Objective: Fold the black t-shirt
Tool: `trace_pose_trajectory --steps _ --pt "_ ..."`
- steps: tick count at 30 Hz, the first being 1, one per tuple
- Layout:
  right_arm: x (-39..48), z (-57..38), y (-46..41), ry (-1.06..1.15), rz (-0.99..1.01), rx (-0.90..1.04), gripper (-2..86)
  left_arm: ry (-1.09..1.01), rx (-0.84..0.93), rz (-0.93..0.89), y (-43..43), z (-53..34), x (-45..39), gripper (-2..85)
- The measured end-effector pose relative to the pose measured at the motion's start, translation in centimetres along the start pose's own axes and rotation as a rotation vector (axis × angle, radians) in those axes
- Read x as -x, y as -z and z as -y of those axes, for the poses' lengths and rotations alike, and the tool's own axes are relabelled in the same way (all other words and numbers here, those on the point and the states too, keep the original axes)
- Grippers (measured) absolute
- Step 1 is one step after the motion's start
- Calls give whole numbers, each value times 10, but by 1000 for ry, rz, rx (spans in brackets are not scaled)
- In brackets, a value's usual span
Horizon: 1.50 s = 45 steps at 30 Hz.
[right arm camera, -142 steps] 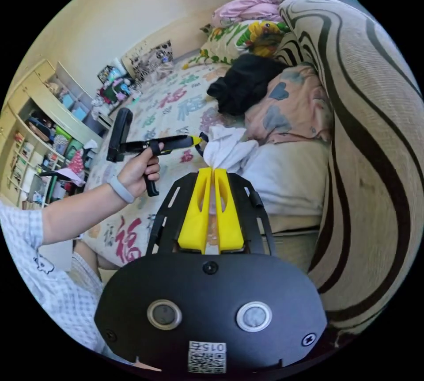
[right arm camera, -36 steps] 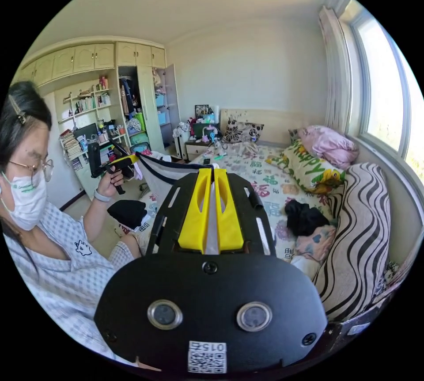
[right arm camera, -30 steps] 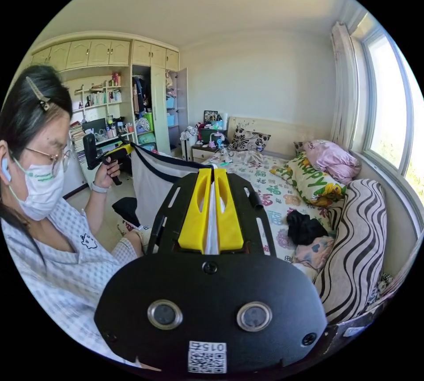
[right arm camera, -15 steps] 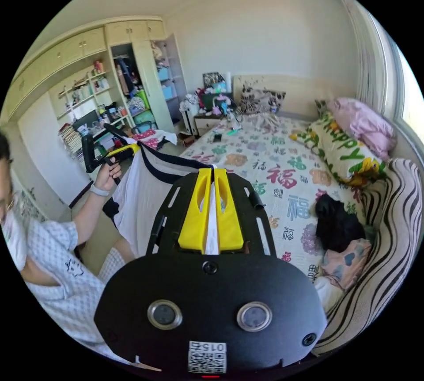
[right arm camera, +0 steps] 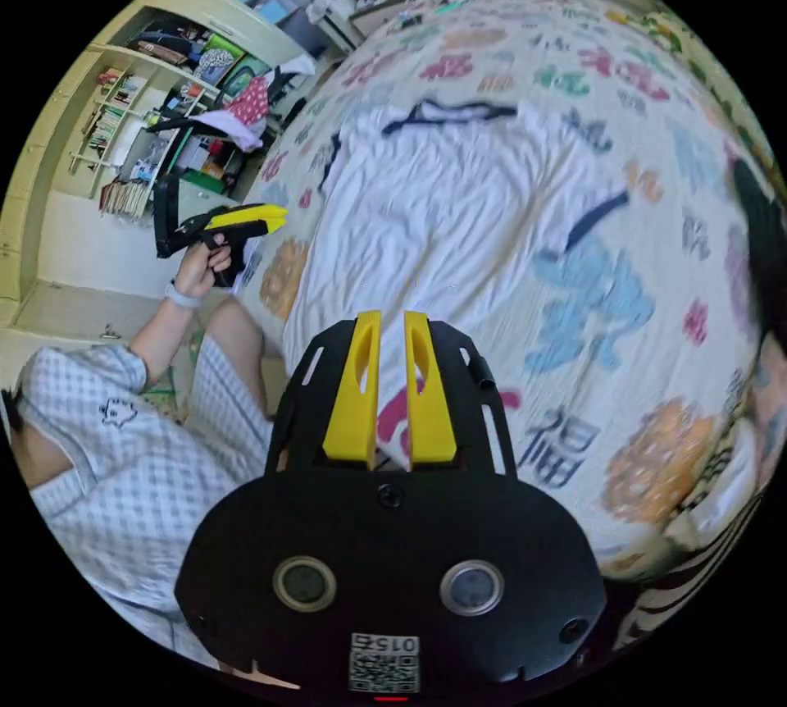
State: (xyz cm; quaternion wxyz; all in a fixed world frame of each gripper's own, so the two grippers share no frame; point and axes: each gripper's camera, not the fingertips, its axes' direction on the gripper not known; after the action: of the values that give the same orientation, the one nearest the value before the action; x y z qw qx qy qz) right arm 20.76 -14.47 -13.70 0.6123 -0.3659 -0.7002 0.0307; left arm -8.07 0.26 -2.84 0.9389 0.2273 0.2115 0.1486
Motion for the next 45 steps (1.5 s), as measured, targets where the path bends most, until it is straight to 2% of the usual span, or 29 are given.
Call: trace_pose_trajectory --steps 2,5,6,8,14,22,27,33,40,45 --pt "-13 -28 -19 -52 45 71 65 -64 98 70 -14 -20 -28 85" --pt "-25 -44 -35 -99 64 147 74 -227 255 267 -42 -36 -81 88" --pt "-28 -45 -37 -107 75 156 76 -297 272 354 -51 -42 -100 89" --pt "-37 -42 -35 -147 90 151 82 -360 271 411 -63 -49 -120 90" --pt "-60 -14 -26 -191 29 171 63 -424 294 415 -101 -64 -143 97" --pt "-90 9 7 -227 10 189 9 -420 350 363 -153 -69 -120 88" --pt "-95 8 52 -201 -76 168 1 -342 332 311 -141 -81 -77 12" --pt "-115 -13 122 -242 -159 106 -1 -173 311 277 -119 -104 -11 1" --pt "-141 -27 166 -318 -218 110 -1 -135 381 317 -142 -107 28 0" --pt "-149 -33 198 -358 -163 70 -1 -103 404 296 -155 -105 58 0"
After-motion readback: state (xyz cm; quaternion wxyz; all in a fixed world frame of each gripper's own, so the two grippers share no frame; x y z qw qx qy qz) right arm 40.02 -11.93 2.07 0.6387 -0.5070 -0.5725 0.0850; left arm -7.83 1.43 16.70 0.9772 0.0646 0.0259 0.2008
